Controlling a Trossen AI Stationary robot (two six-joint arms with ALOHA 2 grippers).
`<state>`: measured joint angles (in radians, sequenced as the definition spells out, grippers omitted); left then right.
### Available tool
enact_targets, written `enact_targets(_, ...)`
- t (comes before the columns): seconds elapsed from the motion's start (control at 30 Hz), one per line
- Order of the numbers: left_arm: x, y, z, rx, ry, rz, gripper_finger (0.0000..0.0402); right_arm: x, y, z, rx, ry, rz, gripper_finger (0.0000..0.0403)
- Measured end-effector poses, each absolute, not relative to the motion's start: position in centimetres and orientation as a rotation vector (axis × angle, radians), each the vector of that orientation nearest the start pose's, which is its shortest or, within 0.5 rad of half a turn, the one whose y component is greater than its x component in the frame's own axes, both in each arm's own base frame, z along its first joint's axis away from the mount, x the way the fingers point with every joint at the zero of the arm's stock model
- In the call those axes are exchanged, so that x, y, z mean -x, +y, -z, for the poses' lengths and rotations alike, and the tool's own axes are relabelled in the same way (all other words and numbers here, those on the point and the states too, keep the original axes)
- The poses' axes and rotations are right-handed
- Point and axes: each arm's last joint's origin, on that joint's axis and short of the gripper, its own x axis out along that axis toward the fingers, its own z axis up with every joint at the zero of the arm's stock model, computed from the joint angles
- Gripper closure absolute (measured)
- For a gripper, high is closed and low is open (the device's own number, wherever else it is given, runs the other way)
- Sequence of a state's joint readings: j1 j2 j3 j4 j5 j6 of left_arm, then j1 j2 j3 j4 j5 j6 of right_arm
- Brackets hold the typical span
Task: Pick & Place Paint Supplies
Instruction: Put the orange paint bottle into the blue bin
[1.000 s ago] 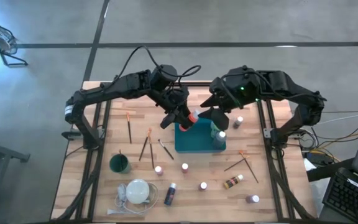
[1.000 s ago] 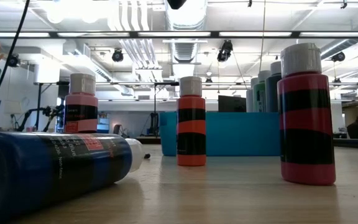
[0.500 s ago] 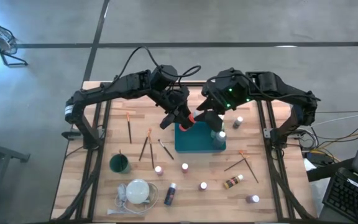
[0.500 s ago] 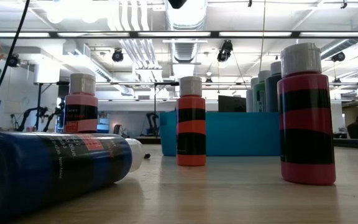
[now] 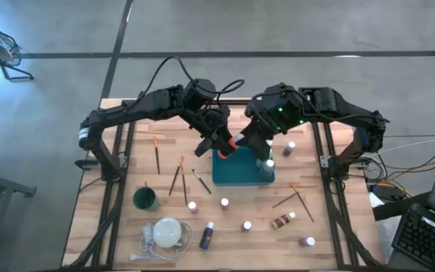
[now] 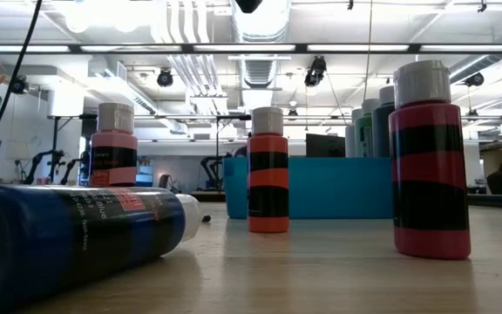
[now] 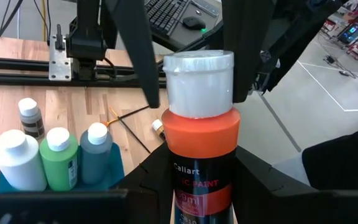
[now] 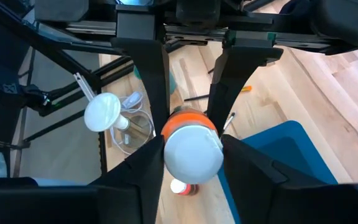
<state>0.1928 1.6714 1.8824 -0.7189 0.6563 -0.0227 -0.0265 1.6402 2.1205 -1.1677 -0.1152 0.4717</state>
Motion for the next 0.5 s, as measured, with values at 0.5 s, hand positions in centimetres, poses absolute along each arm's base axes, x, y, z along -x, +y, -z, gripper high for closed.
enact_targets(0.5,-34.96,5.02,-43.22,0.233,0.471,0.452,0.0282,-30.27,-0.47,-47.24,-0.526,0.69,0.088,0.0245)
